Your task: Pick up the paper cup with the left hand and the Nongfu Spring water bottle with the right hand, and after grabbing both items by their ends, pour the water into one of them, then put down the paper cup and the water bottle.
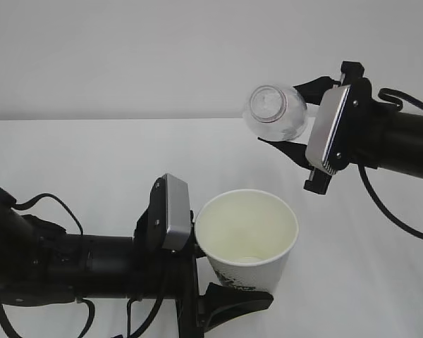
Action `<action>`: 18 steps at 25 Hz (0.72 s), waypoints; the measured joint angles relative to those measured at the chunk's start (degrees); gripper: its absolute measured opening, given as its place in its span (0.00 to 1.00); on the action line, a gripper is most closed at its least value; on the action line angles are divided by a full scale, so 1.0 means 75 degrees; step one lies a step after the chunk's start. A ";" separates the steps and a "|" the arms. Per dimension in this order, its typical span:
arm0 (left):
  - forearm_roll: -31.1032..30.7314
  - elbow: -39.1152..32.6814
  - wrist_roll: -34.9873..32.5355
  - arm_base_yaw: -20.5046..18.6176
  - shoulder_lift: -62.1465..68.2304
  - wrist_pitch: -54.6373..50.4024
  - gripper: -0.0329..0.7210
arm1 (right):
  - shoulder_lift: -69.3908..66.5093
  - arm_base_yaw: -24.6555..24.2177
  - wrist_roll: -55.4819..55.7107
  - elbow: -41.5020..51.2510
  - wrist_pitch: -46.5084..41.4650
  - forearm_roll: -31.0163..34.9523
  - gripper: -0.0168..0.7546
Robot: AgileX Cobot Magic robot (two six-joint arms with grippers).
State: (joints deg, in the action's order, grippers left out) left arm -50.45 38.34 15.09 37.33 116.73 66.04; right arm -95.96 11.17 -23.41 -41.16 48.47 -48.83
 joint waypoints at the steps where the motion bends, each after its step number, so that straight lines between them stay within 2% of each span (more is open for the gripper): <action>1: -0.0018 0.0000 0.0000 0.0000 0.0000 0.0000 0.77 | 0.0000 0.0000 -0.0059 0.0000 0.0015 0.0027 0.65; 18: -0.0266 0.0000 0.0087 0.0000 0.0000 -0.0013 0.77 | 0.0000 0.0000 -0.1068 0.0000 0.0297 0.0279 0.65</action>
State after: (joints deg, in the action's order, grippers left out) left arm -52.45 38.34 15.74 37.33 116.73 65.94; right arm -95.96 11.17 -31.42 -41.16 50.71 -46.74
